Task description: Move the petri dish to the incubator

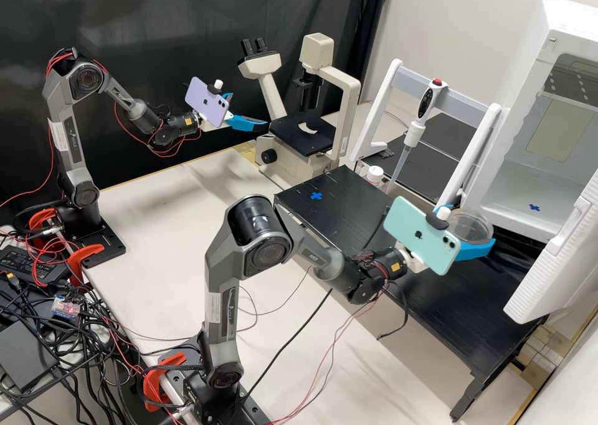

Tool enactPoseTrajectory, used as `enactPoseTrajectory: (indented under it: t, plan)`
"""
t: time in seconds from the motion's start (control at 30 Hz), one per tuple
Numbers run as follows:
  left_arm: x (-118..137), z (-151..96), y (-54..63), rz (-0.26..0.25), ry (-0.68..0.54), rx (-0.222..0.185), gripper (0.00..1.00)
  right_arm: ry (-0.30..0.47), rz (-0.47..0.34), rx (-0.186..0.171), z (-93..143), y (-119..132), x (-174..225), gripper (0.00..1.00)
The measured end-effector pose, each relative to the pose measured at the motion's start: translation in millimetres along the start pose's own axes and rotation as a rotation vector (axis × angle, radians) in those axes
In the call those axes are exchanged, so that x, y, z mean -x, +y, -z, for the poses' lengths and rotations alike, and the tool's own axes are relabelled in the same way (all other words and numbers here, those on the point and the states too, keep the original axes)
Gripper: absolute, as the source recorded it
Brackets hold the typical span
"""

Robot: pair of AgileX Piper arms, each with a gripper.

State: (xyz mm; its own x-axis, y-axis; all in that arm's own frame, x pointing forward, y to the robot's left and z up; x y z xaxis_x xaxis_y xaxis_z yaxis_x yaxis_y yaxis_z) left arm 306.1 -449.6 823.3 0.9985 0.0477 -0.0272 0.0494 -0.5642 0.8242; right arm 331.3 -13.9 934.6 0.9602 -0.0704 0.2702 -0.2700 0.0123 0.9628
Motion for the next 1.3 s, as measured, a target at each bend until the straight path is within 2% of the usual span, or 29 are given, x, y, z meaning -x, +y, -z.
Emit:
enactPoseTrajectory:
  t: [0.07, 0.2, 0.37, 0.57, 0.77, 0.83, 1.27, 1.3]
  plan:
    - [0, 0, 0.0, 0.000, 0.000, 0.000, 1.00, -0.041, -0.007, -0.015, -1, 4, -20, 0.00]
    - [0, 0, 0.0, 0.000, 0.000, 0.000, 1.00, -0.077, -0.022, -0.027, 2, 11, -53, 0.00]
    - [0, 0, 0.0, 0.000, 0.000, 0.000, 1.00, -0.088, -0.011, -0.031, 6, 12, -92, 0.00]
    - [0, 0, 0.0, 0.000, 0.000, 0.000, 1.00, -0.105, 0.017, -0.039, 11, 2, -139, 0.00]
    - [0, 0, 0.0, 0.000, 0.000, 0.000, 1.00, -0.146, 0.071, 0.006, 5, -14, -178, 0.00]
    - [0, 0, 0.0, 0.000, 0.000, 0.000, 1.00, -0.141, 0.064, 0.016, 4, -16, -188, 0.00]
    - [0, 0, 0.0, 0.000, 0.000, 0.000, 1.00, -0.150, 0.059, 0.021, -1, -22, -218, 0.00]
    - [0, 0, 0.0, 0.000, 0.000, 0.000, 1.00, -0.152, 0.063, 0.024, -2, -23, -219, 1.00]
